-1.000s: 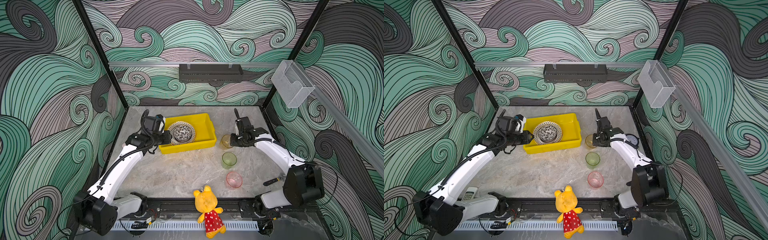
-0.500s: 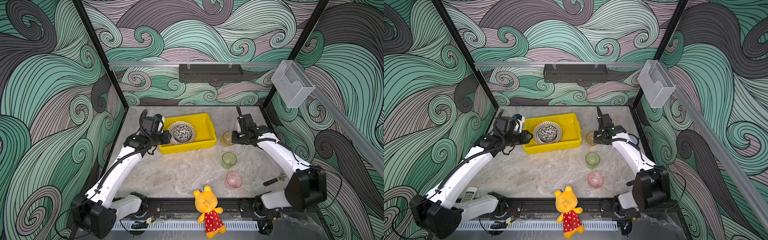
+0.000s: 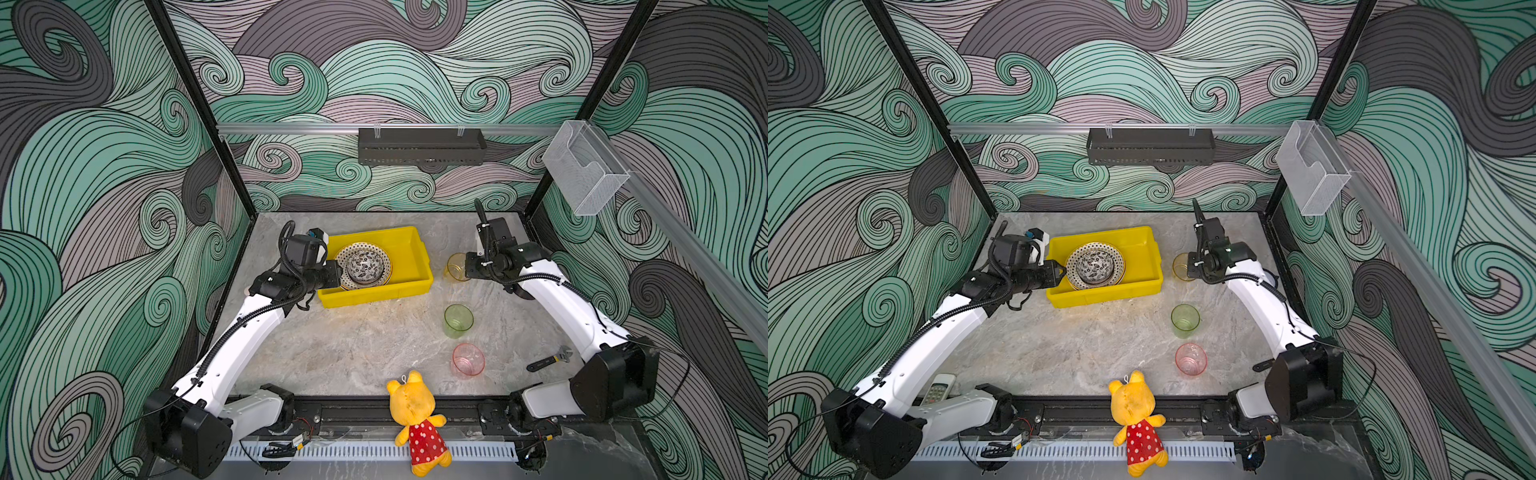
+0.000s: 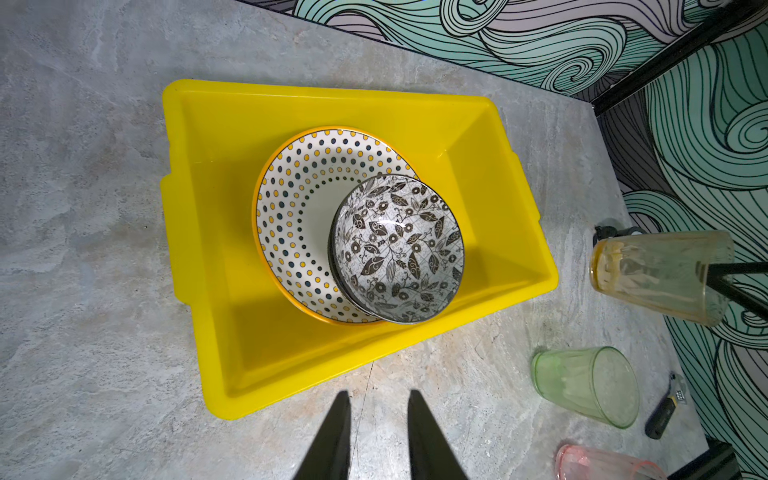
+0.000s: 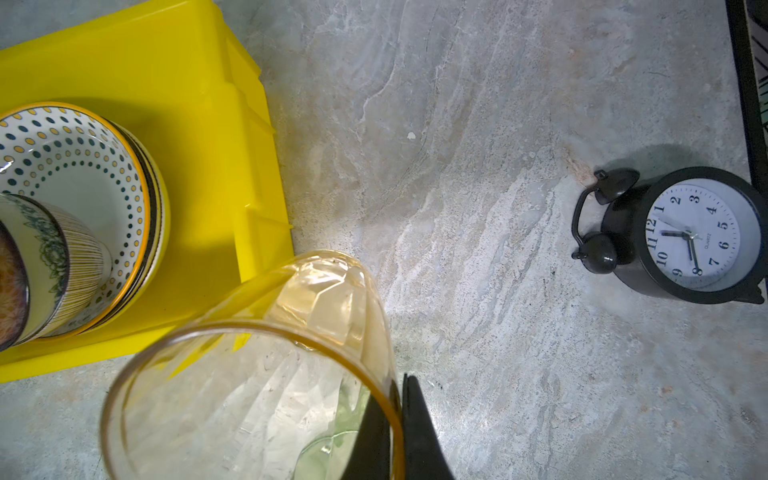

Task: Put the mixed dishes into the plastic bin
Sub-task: 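Lift the amber glass cup and carry it over the bin with the right gripper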

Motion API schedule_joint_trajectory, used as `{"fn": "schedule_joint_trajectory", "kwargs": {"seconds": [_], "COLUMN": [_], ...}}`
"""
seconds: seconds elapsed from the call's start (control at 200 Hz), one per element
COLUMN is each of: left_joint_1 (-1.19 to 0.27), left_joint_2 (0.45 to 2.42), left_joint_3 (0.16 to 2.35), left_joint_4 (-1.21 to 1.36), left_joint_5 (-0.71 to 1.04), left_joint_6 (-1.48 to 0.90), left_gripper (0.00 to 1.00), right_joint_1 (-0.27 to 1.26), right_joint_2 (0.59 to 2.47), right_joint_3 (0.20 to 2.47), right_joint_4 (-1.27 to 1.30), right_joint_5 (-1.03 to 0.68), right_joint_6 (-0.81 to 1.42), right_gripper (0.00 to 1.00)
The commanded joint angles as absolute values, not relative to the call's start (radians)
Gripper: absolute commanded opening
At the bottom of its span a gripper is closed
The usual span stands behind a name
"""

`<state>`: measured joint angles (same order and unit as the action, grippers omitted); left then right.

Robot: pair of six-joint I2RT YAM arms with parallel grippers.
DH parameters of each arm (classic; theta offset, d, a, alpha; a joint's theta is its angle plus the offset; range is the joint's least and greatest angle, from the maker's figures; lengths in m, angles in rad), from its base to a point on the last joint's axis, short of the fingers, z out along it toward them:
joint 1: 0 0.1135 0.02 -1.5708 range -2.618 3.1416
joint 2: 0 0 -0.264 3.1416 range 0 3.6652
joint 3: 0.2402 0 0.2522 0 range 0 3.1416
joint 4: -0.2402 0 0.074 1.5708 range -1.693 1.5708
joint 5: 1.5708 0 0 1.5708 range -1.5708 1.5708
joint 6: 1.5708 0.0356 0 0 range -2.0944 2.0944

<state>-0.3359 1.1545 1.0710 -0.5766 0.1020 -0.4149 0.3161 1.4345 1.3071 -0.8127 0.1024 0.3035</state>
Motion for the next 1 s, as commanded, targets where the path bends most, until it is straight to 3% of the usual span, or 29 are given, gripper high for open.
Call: {"fn": "schedule_joint_trajectory", "kwargs": {"seconds": [0.0, 0.435, 0.646, 0.996], "left_joint_1": [-0.331, -0.330, -0.327, -0.310], "left_joint_2": [1.154, 1.120, 1.062, 0.996], "left_joint_3": [1.073, 1.068, 1.047, 1.005], "left_joint_4": [-0.554, -0.571, -0.597, -0.613], "left_joint_5": [0.080, -0.028, -0.161, -0.199], "left_joint_6": [-0.420, -0.430, -0.469, -0.485], "left_gripper": [0.27, 0.26, 0.27, 0.27], "right_joint_1": [0.333, 0.398, 0.430, 0.473], "right_joint_2": [1.421, 1.489, 1.541, 1.612], "right_joint_3": [1.361, 1.499, 1.562, 1.642], "right_joint_4": [-0.836, -0.874, -0.882, -0.907], "right_joint_5": [0.129, 0.165, 0.170, 0.165], "right_joint_6": [0.289, 0.258, 0.250, 0.228], "right_gripper": [0.00, 0.00, 0.00, 0.00]}}
